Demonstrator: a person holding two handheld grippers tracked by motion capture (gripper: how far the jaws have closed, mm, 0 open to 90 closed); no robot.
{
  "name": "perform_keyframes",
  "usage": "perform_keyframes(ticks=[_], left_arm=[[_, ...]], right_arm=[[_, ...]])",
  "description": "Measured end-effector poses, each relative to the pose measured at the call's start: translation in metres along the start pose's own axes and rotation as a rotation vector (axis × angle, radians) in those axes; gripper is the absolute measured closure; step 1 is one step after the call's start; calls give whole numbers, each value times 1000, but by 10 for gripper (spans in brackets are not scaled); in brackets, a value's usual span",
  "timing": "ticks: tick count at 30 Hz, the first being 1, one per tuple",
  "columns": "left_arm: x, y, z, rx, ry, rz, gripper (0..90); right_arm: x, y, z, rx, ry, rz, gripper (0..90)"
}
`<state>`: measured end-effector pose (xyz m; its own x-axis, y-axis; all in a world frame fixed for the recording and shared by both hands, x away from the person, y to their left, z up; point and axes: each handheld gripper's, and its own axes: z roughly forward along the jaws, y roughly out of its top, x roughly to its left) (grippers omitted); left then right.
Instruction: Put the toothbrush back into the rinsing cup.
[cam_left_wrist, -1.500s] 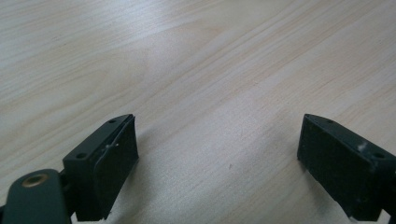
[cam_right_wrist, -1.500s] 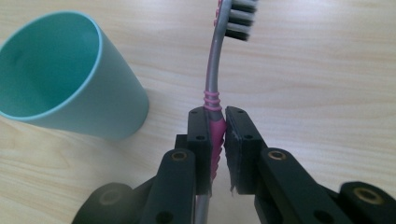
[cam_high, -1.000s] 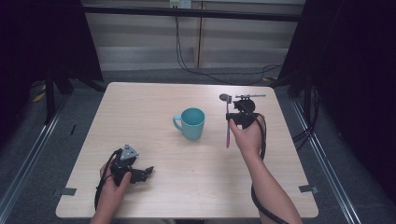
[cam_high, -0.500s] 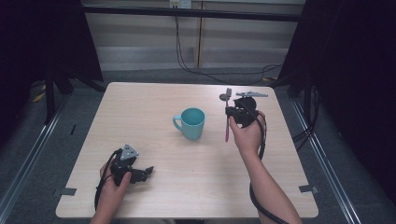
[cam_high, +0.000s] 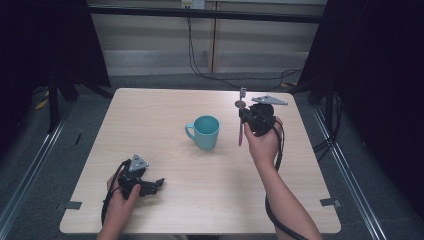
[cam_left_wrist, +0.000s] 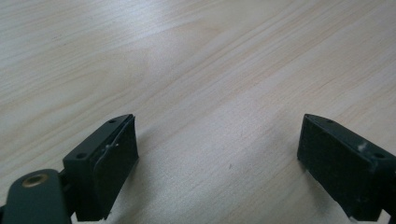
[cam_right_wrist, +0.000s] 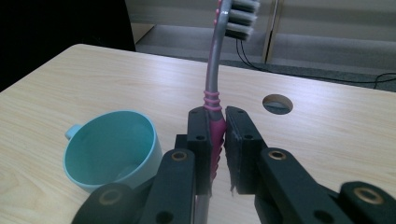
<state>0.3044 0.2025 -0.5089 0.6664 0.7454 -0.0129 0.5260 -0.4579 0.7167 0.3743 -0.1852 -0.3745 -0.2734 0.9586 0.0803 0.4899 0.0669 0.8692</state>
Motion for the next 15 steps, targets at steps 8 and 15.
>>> perform_keyframes(ticks=[8,15], left_arm=[[0,0,0,0,0,0,118],[0,0,0,-1,-1,0,118]], right_arm=[[1,3,-2,-27,-4,-28,813],[3,6,-2,-48,1,-45,813]])
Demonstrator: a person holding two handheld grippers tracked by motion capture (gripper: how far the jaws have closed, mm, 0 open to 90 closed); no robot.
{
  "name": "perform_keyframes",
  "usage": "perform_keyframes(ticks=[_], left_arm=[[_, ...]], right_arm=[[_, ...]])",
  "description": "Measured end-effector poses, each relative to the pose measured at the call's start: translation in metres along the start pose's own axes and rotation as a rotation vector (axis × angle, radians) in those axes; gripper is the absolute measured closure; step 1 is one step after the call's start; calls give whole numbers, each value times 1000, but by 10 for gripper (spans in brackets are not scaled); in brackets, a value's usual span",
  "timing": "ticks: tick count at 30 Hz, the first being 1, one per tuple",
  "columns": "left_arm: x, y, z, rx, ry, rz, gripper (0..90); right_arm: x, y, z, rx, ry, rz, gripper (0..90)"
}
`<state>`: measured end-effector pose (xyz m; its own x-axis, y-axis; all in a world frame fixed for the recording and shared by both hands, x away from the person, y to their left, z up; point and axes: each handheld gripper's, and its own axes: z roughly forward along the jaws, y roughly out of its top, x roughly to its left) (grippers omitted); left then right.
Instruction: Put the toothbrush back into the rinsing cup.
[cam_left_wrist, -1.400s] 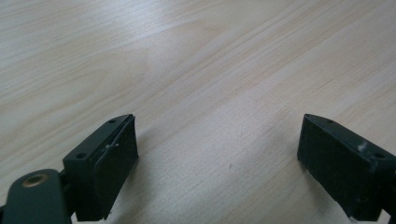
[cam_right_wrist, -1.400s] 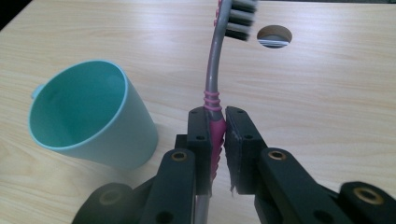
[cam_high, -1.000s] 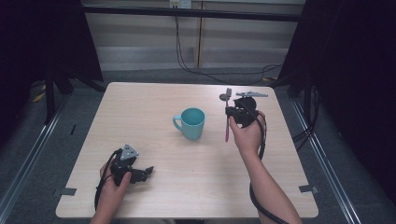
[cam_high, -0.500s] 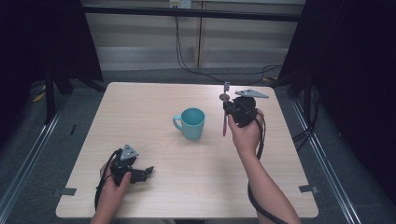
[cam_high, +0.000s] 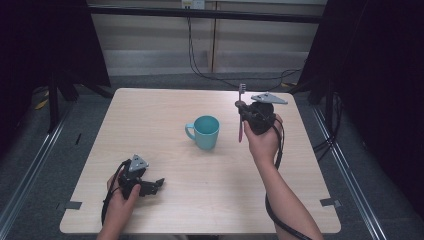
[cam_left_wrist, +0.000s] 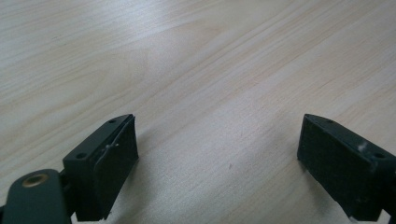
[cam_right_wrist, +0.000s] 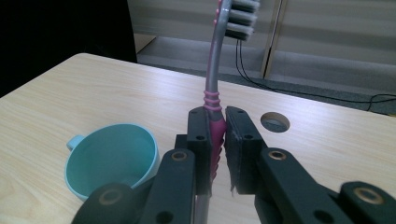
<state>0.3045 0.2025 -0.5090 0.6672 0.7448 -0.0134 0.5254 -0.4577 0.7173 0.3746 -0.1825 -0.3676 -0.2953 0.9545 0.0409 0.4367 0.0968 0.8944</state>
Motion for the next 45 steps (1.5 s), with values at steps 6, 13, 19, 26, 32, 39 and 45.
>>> perform_keyframes(ticks=[6,13,19,26,32,39,45], left_arm=[[0,0,0,0,0,0,118],[0,0,0,-1,0,-1,118],[0,0,0,1,1,1,118],[-1,0,0,-4,3,-6,118],[-1,0,0,-4,2,-6,118],[-1,0,0,-5,1,-5,118],[-1,0,0,-5,1,-6,118]], right_arm=[[2,1,2,-9,9,-10,813],[4,4,3,-18,14,-16,814],[5,9,4,-20,15,-24,814],[7,11,4,-47,22,-31,814],[8,12,6,-49,25,-34,814],[9,13,7,-63,23,-37,814],[9,13,8,-76,20,-45,814]])
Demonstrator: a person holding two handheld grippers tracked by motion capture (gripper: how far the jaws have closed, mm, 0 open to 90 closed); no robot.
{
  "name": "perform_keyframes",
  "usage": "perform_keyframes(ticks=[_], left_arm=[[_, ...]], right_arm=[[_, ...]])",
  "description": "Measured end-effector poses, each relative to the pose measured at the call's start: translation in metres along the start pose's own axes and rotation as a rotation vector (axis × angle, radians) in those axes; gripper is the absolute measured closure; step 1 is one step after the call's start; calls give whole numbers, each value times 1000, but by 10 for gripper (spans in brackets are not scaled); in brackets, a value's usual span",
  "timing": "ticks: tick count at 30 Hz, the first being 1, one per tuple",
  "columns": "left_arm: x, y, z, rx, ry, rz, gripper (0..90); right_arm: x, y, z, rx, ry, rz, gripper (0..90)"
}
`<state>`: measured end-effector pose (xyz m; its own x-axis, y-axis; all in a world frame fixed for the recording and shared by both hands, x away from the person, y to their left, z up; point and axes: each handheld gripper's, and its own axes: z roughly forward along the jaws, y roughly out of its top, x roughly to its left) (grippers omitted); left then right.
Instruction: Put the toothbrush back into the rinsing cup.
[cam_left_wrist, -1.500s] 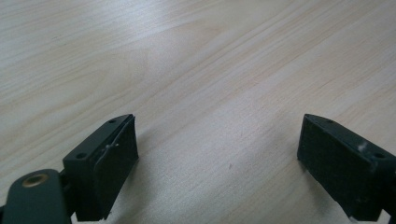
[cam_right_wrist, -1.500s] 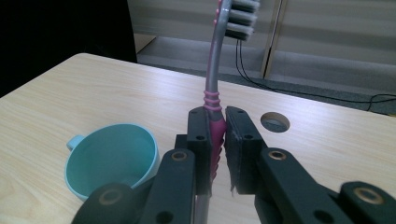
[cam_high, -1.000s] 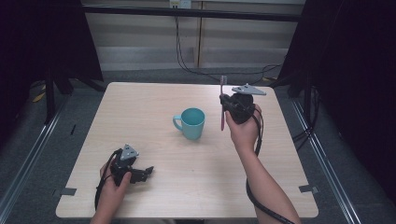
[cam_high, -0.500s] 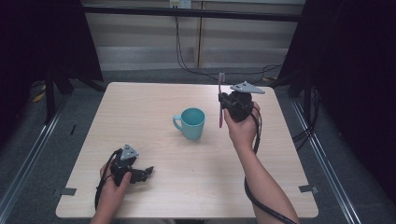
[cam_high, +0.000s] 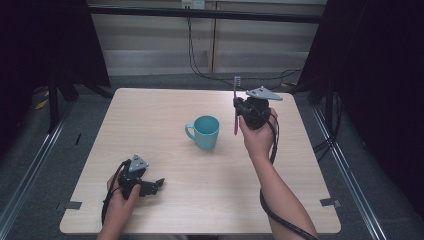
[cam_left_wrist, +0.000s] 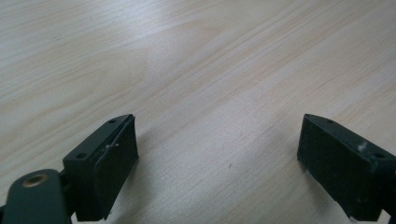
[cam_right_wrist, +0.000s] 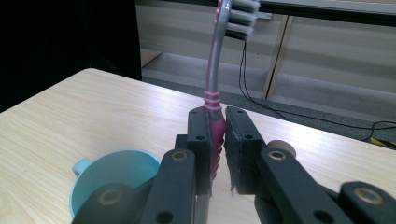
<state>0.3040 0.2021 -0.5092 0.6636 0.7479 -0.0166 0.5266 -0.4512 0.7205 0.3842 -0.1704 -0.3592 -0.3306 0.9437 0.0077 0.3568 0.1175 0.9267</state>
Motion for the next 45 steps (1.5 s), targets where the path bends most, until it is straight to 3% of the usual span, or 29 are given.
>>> perform_keyframes(ticks=[24,31,45], left_arm=[[0,0,0,-1,-2,-4,118],[0,0,0,-1,-1,-2,118],[0,0,0,2,2,-2,118]], right_arm=[[10,5,16,-29,25,27,813],[18,10,22,-27,38,-11,814],[27,11,31,-38,55,-17,813]])
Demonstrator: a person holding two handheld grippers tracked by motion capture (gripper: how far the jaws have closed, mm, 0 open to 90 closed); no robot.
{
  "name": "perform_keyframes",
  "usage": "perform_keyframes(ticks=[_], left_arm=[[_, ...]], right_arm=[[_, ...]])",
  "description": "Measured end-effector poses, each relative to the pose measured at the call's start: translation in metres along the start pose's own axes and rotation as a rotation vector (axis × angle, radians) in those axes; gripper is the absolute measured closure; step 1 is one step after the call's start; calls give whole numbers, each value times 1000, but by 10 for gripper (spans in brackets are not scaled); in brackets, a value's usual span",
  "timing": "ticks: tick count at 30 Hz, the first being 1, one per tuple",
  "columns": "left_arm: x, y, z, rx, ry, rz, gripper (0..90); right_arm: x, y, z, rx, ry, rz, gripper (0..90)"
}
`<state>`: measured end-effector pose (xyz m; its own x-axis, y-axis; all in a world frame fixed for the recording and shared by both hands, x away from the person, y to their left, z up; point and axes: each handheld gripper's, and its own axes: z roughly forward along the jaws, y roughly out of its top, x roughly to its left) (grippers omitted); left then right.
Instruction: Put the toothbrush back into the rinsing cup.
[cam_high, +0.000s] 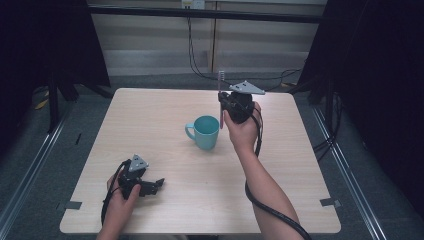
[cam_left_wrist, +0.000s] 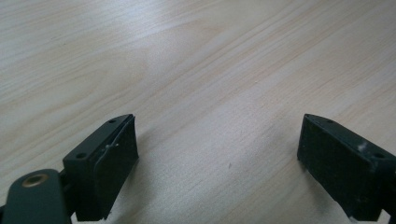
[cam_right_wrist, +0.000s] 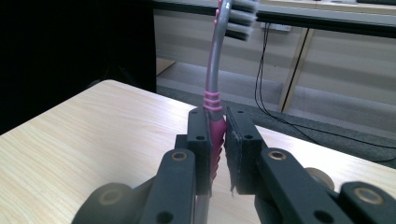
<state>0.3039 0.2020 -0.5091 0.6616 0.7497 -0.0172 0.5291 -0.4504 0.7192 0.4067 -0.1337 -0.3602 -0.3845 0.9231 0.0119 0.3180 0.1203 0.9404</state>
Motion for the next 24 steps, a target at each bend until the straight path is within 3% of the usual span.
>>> perform_keyframes(ticks=[15,24], left_arm=[[0,0,0,-2,-2,2,113],[0,0,0,0,-4,5,109]], right_arm=[[4,-1,7,-4,3,-5,813],[10,8,7,-11,10,-15,813]])
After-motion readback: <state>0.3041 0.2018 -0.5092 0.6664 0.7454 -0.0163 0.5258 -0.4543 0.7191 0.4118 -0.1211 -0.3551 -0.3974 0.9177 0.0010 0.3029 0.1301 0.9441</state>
